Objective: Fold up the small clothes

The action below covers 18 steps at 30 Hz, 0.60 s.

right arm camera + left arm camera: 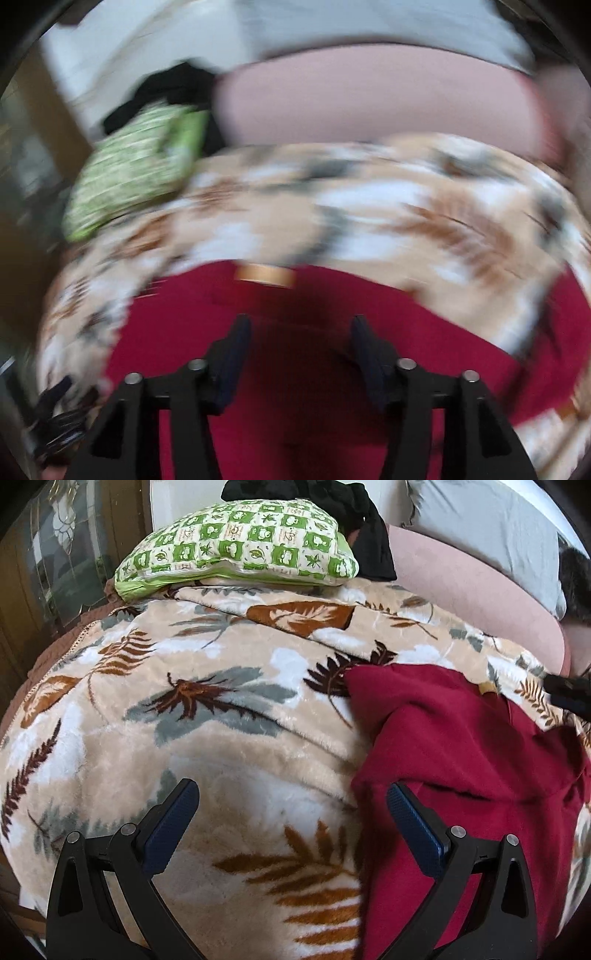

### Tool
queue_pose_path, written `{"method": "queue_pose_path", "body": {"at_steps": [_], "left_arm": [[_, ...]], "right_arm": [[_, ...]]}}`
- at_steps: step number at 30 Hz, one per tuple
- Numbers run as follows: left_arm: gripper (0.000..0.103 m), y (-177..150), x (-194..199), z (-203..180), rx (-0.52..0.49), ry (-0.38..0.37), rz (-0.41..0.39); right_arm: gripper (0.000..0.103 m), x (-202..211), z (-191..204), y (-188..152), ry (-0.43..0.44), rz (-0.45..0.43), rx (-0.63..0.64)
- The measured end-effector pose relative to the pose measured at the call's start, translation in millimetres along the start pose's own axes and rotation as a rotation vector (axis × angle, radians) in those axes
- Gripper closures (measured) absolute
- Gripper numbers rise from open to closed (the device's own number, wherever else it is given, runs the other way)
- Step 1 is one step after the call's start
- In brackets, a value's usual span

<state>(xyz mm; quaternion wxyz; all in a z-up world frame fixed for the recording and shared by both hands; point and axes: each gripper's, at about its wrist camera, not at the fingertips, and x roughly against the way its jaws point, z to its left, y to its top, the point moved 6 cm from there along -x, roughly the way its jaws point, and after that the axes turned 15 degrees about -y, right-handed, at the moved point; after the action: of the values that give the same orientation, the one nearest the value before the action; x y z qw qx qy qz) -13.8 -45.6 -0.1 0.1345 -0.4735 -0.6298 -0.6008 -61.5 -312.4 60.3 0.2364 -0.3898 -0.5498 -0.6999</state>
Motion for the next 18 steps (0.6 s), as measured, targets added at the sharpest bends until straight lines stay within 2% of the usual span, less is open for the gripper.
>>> {"method": "queue_pose_path", "body": {"at_steps": [3,4,7,11,13,14,15,16,18], "left_arm": [[0.001,1.0,-10.7,1.5,-0.001,-0.005,0.024],[0.001,0.5,-13.6,3.1,0.003,-0.007,0.029],[0.001,-4.0,-20.2,9.0,0.018,-0.023,0.036],[0.001,-9.6,-28.9,16.4,0.044,-0.045,0.055],[0.001,-8.7,-28.6,16.1,0.041,-0.05,0.052],[0.001,-9.1,-28.9,15.8,0.037,-0.05,0.052],[0.001,-9.8,-29.3,15.6,0.035,-0.05,0.052],[0.001,-10.7,-29.9,15.7,0.035,-0.049,0.051],[0.001,-11.7,-31.2,15.1,0.028,-0.041,0.051]], "right_arm": [[0.048,-26.0,66.9,11.8,0.149,0.042,0.101],[0.048,-33.5,82.3,14.0,0.168,0.051,0.129],[0.048,-63.8,139.4,19.8,0.183,0.078,0.294],[0.048,-96.9,186.5,15.8,0.18,0.148,0.484],[0.048,-110.4,198.1,7.1,0.179,0.186,0.556],[0.053,-115.6,200.2,2.9,0.179,0.205,0.58],[0.064,-119.9,200.6,-1.4,0.143,0.204,0.615],[0.081,-124.3,199.3,0.3,0.137,0.191,0.626],[0.092,-114.2,196.5,8.4,0.125,0.109,0.618]]}}
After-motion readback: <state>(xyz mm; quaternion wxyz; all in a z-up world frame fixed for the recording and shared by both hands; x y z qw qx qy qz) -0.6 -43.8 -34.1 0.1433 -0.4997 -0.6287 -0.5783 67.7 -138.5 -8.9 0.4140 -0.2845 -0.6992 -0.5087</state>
